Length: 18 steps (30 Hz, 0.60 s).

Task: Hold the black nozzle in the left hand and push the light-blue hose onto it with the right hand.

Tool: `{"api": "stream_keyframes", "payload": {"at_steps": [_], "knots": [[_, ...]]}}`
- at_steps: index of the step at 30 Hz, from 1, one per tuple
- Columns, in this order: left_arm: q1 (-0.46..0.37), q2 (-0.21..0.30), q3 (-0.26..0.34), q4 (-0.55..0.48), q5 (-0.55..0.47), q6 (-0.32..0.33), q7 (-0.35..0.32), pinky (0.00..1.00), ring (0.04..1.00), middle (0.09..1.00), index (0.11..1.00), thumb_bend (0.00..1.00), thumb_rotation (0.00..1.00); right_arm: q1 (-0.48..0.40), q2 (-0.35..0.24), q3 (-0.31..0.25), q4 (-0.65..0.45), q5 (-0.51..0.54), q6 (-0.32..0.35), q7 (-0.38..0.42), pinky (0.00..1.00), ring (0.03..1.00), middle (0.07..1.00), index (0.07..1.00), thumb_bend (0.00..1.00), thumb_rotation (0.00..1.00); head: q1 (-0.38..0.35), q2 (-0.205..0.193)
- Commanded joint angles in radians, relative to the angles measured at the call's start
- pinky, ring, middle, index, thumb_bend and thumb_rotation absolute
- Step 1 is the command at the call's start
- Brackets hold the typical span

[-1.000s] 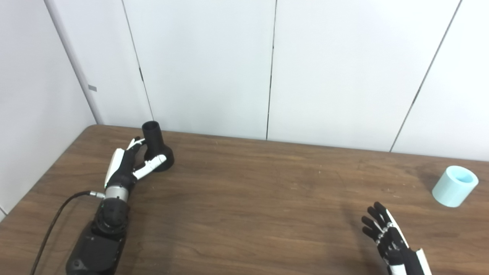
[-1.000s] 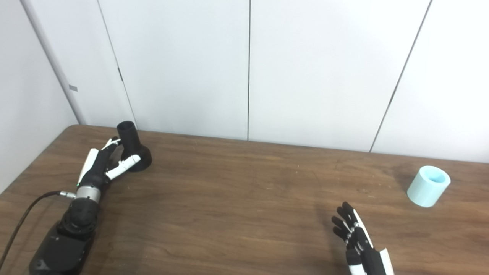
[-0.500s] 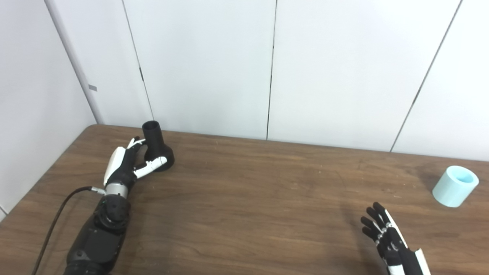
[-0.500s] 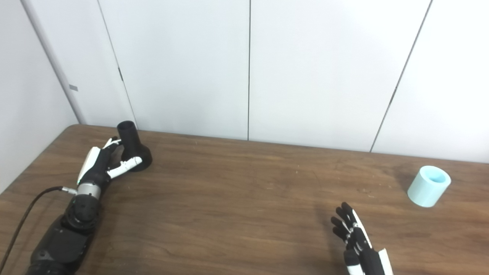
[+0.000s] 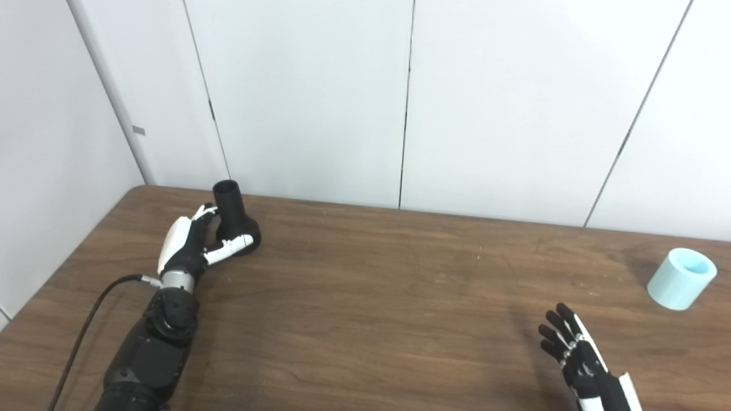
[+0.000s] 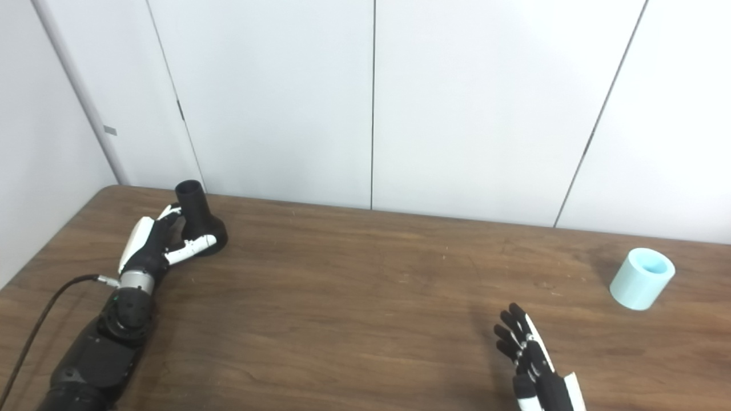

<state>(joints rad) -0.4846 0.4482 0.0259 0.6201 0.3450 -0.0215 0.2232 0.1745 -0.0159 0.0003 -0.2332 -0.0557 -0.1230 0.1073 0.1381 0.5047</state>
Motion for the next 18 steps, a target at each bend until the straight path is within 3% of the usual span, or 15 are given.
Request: {"api": "stream_keyframes", "payload": {"at_steps": [1, 7, 18], "knots": [[-0.034, 0.022, 0.0, -0.013, 0.014, -0.015, 0.025, 1.0, 1.0, 0.962, 0.683, 0.58, 0.53, 0.081, 0.007, 0.013, -0.002, 0.005, 0.0, -0.013, 0.88, 0.897, 0.931, 0.956, 0.68, 0.95, 0.002, 0.002], [-0.033, 0.018, 0.001, -0.001, -0.002, -0.043, 0.026, 1.0, 0.978, 0.897, 0.532, 0.44, 0.43, 0.081, 0.004, 0.012, -0.002, 0.009, 0.001, -0.011, 0.88, 0.899, 0.932, 0.957, 0.67, 0.96, 0.001, 0.007], [-0.019, 0.02, -0.014, -0.003, -0.008, -0.044, -0.012, 1.0, 0.993, 0.84, 0.49, 0.41, 0.37, 0.082, 0.008, 0.014, -0.008, 0.007, 0.01, -0.013, 0.87, 0.895, 0.934, 0.957, 0.67, 0.96, -0.001, 0.012]]}}
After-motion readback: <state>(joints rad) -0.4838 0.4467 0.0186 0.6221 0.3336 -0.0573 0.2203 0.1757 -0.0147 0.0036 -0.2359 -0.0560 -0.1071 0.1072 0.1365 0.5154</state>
